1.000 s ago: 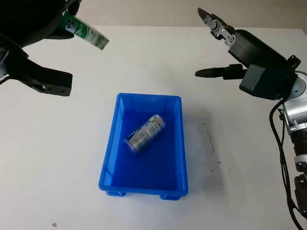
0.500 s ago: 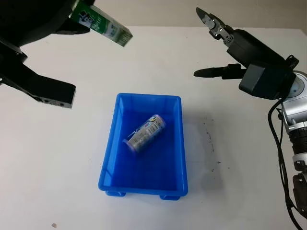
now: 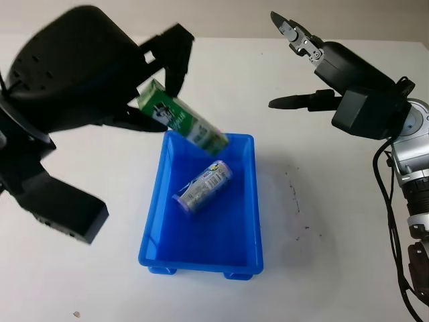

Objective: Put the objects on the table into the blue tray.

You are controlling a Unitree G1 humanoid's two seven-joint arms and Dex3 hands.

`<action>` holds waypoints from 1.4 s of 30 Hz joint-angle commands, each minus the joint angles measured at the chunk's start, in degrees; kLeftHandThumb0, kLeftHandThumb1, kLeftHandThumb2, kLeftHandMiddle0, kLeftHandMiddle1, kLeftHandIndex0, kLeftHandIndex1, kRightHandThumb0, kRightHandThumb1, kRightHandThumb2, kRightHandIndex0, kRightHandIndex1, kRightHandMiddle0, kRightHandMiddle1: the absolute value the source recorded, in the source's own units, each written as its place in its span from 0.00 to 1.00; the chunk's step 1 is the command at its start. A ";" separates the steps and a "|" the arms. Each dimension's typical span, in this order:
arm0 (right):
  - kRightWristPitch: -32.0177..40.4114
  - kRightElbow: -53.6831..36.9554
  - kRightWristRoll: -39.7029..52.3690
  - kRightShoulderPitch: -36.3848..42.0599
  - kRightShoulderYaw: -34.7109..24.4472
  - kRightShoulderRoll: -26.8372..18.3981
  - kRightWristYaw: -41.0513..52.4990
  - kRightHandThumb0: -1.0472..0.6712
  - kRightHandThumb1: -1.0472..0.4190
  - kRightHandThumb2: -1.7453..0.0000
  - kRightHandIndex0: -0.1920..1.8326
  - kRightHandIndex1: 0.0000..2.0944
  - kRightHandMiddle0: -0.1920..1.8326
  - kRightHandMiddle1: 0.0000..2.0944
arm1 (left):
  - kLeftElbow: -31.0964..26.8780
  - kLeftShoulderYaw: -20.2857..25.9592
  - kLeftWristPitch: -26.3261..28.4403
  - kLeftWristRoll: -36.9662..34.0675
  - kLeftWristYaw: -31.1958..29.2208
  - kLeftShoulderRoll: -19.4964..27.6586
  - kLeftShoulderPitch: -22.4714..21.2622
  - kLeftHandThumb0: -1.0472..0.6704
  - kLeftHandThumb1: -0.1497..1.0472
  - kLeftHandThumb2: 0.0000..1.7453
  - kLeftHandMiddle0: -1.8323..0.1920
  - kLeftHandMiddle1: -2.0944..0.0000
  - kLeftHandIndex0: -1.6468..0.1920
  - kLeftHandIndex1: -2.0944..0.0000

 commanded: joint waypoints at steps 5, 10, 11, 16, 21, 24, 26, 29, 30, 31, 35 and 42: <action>0.51 -1.50 -0.29 0.01 0.10 -0.01 -0.46 0.25 0.00 0.96 0.02 0.02 0.02 0.02 | -10.55 -2.21 19.37 -8.27 -28.43 8.40 -1.51 0.20 0.99 0.05 0.93 0.70 0.94 0.74; 0.55 -1.62 -0.19 0.24 0.07 0.05 -0.55 0.26 0.00 0.96 0.02 0.02 0.02 0.02 | -10.96 -3.34 23.38 -10.86 -34.85 7.78 -3.96 0.20 0.92 0.02 1.00 0.99 0.99 0.99; 0.35 -1.46 -0.28 0.27 0.08 0.02 -0.71 0.26 0.00 0.96 0.01 0.02 0.02 0.02 | -10.41 -3.43 24.00 -12.06 -35.64 7.40 -4.84 0.20 0.92 0.02 1.00 1.00 1.00 0.99; -0.13 -1.22 0.16 0.49 -0.10 0.10 -0.94 0.26 0.00 0.96 0.01 0.02 0.01 0.02 | -6.30 -4.19 32.62 -22.74 -42.74 6.39 -12.12 0.27 0.83 0.01 1.00 1.00 1.00 1.00; -0.33 -1.12 0.00 0.73 0.01 0.49 -1.60 0.26 0.00 0.96 0.01 0.02 0.02 0.02 | 5.35 -2.73 40.72 -36.30 -49.34 4.31 -21.31 0.24 0.79 0.02 1.00 1.00 1.00 1.00; 0.45 -1.84 0.62 1.06 -0.13 1.34 -1.64 0.26 0.00 0.96 0.01 0.02 0.02 0.02 | 13.22 2.94 41.15 -43.06 -46.15 0.01 -20.74 0.17 0.91 0.05 1.00 1.00 1.00 1.00; 1.25 -2.67 1.86 1.63 -0.54 2.49 -1.64 0.25 0.00 0.95 0.01 0.02 0.02 0.02 | 12.68 8.83 41.32 -43.98 -34.75 -6.07 -15.60 0.12 0.97 0.13 1.00 0.99 1.00 1.00; 3.50 -4.12 4.32 2.87 -1.35 4.58 -1.54 0.23 0.00 0.90 0.02 0.03 0.01 0.02 | 10.58 16.00 39.13 -45.04 -17.47 -17.75 -8.45 0.12 1.00 0.30 1.00 1.00 1.00 1.00; 5.00 -4.90 5.66 3.46 -1.76 5.57 -1.31 0.23 0.00 0.89 0.02 0.03 0.01 0.02 | 10.87 17.46 36.94 -44.63 -12.53 -21.44 -6.32 0.12 1.00 0.31 1.00 1.00 1.00 1.00; 7.17 -5.97 7.25 4.08 -2.21 6.54 -0.86 0.20 0.00 0.83 0.01 0.03 0.01 0.02 | 11.30 18.53 34.80 -44.19 -8.31 -24.57 -4.39 0.13 1.00 0.36 1.00 1.00 1.00 1.00; 11.22 -8.20 11.38 6.15 -3.70 9.15 -1.02 0.17 0.00 0.72 0.00 0.02 0.00 0.01 | 13.96 20.06 29.07 -43.35 1.70 -31.54 0.19 0.14 1.00 0.39 1.00 1.00 1.00 1.00; 16.93 -9.41 22.32 10.38 -10.08 16.09 -3.79 0.20 0.00 0.64 0.00 0.00 0.00 0.00 | 25.42 20.25 18.55 -40.13 9.78 -37.07 4.35 0.16 1.00 0.41 1.00 1.00 1.00 1.00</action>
